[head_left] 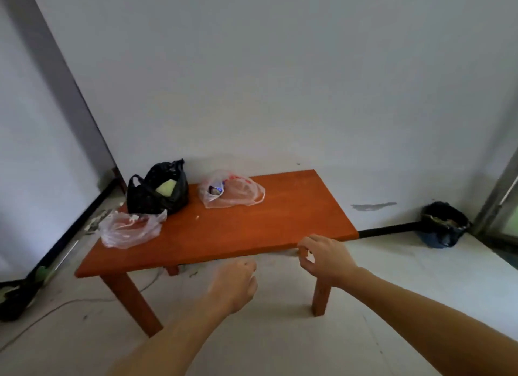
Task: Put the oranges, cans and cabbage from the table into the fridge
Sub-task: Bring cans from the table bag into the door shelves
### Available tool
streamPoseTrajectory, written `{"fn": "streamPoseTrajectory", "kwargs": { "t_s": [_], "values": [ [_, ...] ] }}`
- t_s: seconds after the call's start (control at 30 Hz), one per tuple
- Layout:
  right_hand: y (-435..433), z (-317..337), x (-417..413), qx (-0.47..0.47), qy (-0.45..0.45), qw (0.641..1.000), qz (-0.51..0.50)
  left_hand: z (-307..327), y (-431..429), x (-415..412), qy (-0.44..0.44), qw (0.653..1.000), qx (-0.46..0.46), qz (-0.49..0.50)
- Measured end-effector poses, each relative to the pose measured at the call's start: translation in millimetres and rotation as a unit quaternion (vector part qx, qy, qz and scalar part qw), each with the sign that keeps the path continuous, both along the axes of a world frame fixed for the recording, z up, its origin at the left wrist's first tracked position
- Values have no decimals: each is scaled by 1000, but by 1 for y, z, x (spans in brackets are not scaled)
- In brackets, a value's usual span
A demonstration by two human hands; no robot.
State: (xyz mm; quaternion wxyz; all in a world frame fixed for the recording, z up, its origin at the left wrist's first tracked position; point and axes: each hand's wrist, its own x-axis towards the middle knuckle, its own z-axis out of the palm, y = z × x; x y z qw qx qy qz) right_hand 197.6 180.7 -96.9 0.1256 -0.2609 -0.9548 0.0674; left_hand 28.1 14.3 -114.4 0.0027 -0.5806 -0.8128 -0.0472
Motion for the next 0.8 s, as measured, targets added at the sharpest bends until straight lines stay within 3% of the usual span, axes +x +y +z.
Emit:
{"fn": "streamPoseTrajectory", "kwargs": {
  "t_s": [0.23, 0.8],
  "values": [
    [39, -19, -138, -13, -25, 998, 65, -13, 13, -104, 22, 998, -20, 46],
    [226, -48, -414, 23, -108, 991, 80, -29, 197, -343, 12, 996, -41, 73]
  ]
}}
